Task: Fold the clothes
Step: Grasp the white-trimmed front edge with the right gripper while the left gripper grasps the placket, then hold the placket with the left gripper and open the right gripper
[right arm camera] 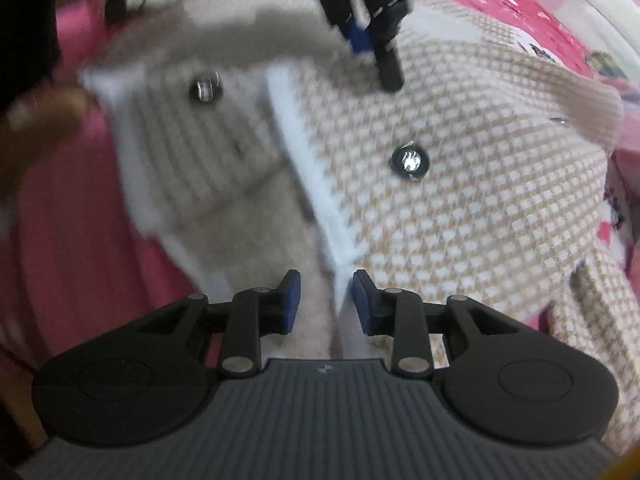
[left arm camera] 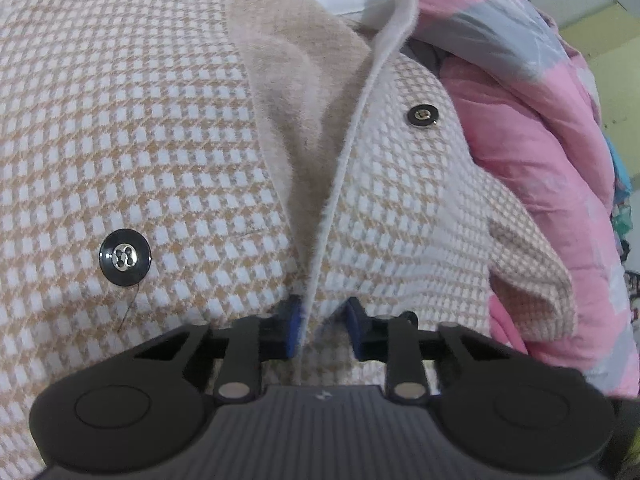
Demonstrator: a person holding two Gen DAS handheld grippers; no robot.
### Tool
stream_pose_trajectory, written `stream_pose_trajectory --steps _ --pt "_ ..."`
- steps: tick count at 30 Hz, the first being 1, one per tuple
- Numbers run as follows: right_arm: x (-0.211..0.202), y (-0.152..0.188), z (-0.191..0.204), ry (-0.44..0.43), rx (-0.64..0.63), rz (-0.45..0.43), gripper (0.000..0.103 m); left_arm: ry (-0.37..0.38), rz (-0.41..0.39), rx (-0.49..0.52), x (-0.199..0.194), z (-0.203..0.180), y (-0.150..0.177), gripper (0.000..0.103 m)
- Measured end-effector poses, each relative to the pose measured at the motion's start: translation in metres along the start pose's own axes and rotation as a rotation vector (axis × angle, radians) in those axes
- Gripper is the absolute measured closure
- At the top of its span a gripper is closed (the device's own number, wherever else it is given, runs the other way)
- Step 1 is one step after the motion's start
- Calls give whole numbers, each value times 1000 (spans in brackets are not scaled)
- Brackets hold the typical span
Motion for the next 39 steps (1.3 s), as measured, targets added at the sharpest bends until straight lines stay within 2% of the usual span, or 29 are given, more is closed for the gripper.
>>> stream_pose_trajectory --steps 2,5,10,11,12,14,18,21,25,29,31,34,37,39 --pt "7 7 1 54 -30 21 75 -7 2 -26 4 2 0 90" --pt "7 15 -4 65 24 42 75 -8 3 -69 10 4 1 93" --pt "2 24 4 101 -7 32 73 -9 1 -118 19 5 1 96" --pt "2 24 4 112 -12 31 75 -8 -3 -125 20 4 1 97" --pt "3 22 2 130 -10 34 81 -6 -13 -131 16 5 0 98" --pt "-4 18 -6 185 1 32 101 25 -46 -136 10 -2 1 98" --pt "-52 7 -27 270 45 -24 101 143 -89 -77 -26 -23 15 99" --pt "-89 15 -32 254 67 -18 101 168 -60 20 -32 -36 41 99" --pt "-90 44 -24 225 61 57 101 136 37 107 -10 -45 79 99" --pt "-104 36 -23 240 35 39 101 156 10 201 -24 -57 92 99" --pt "-104 42 -22 205 50 50 101 135 47 203 -9 -51 97 99" --pt "-72 61 -13 118 40 121 100 61 113 223 23 -39 109 99" --pt "-62 62 -14 27 22 181 97 55 98 236 27 -41 109 99" --pt "-81 43 -29 -40 56 148 94 47 82 274 29 -49 114 99"
Point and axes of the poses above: each gripper's, at about its wrist camera, not at the fingertips, and x roughly the way its jaws point, z to its left, y to its underside, the point moved 10 cm from there along x, roughly the way its jaws point, and after that the axes turned 2 degrees about x, right-handed, at the moved point
